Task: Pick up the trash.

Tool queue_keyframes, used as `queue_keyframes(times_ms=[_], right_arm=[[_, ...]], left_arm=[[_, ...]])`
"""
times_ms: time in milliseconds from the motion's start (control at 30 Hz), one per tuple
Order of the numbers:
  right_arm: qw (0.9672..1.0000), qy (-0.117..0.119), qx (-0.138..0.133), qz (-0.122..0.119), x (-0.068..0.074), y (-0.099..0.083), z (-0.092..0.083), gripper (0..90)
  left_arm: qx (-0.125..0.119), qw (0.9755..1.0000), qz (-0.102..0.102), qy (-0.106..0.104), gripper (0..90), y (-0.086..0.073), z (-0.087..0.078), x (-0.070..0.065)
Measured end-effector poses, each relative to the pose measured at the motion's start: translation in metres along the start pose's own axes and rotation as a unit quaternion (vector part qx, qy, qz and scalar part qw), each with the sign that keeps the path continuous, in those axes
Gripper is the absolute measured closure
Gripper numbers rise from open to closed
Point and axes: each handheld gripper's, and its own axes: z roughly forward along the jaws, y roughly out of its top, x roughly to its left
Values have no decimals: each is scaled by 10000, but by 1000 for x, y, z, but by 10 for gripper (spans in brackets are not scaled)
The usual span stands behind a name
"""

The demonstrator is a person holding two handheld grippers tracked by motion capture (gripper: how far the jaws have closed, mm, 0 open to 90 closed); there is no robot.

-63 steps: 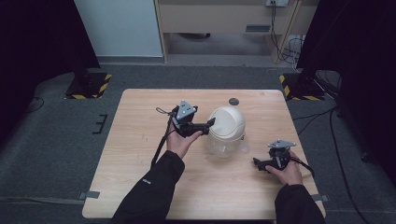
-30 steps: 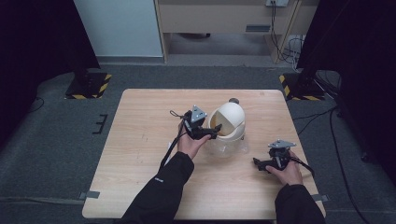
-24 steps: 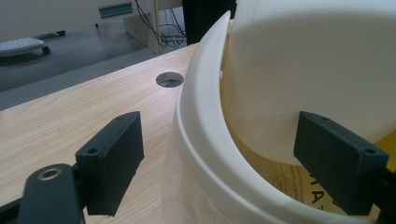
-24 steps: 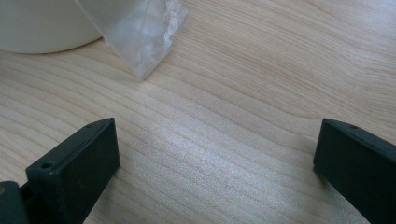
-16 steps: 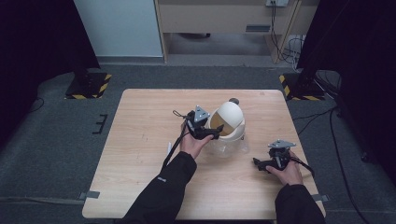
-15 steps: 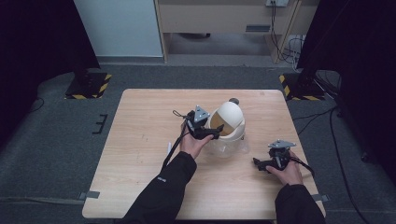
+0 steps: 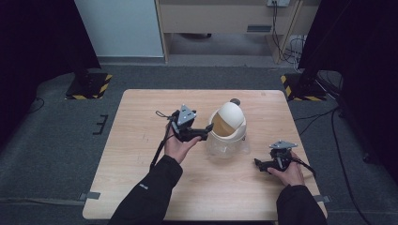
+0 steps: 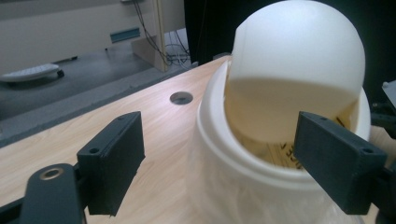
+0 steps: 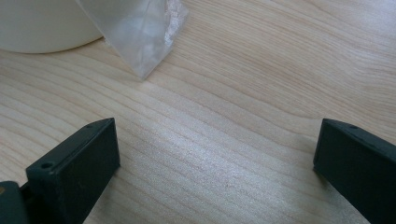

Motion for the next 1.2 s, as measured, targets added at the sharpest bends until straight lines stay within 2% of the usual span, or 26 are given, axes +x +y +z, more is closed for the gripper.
queue_keyframes(times_ms=[33, 67, 200, 333, 367, 400, 533, 667, 733, 900, 1000, 1100, 1200], right_arm=[[10000, -2, 2, 0, 0, 0, 0, 7], [10000, -1, 0, 0, 0, 0, 0, 7], [10000, 0, -1, 2, 0, 0, 0, 7], [10000, -13, -4, 22, 1, 0, 0, 7], [10000, -13, -4, 22, 1, 0, 0, 7], [10000, -13, -3, 23, 1, 0, 0, 7], [10000, -11, 1, 14, 1, 0, 0, 7], [10000, -9, 7, 34, 1, 0, 0, 7], [10000, -9, 7, 33, 1, 0, 0, 7], [10000, -14, 4, 28, 1, 0, 0, 7], [10000, -18, 1, 15, 1, 0, 0, 7], [10000, -6, 6, 9, 1, -1, -1, 8], [10000, -8, -2, 4, 2, -1, -1, 10]], left_arm=[[0, 10000, 0, 0, 161, 0, 0, 0], [50, 10000, -30, 38, 166, -5, -15, 4], [162, 9997, -122, 96, 166, -18, -36, 12], [321, 9994, -91, 112, 165, -33, -56, 18], [321, 9994, -91, 112, 165, -33, -56, 18], [402, 9990, -130, 127, 166, -42, -66, 20], [517, 9984, -166, 174, 157, -56, -79, 23], [793, 9965, -196, 164, 152, -71, -89, 23], [972, 9949, -196, 190, 153, -80, -92, 23], [1293, 9904, -424, 257, 174, -105, -99, 22], [1559, 9853, -585, 382, 180, -119, -101, 22], [1695, 9823, -618, 510, 184, -126, -101, 23], [1827, 9789, -748, 524, 199, -133, -99, 25]])
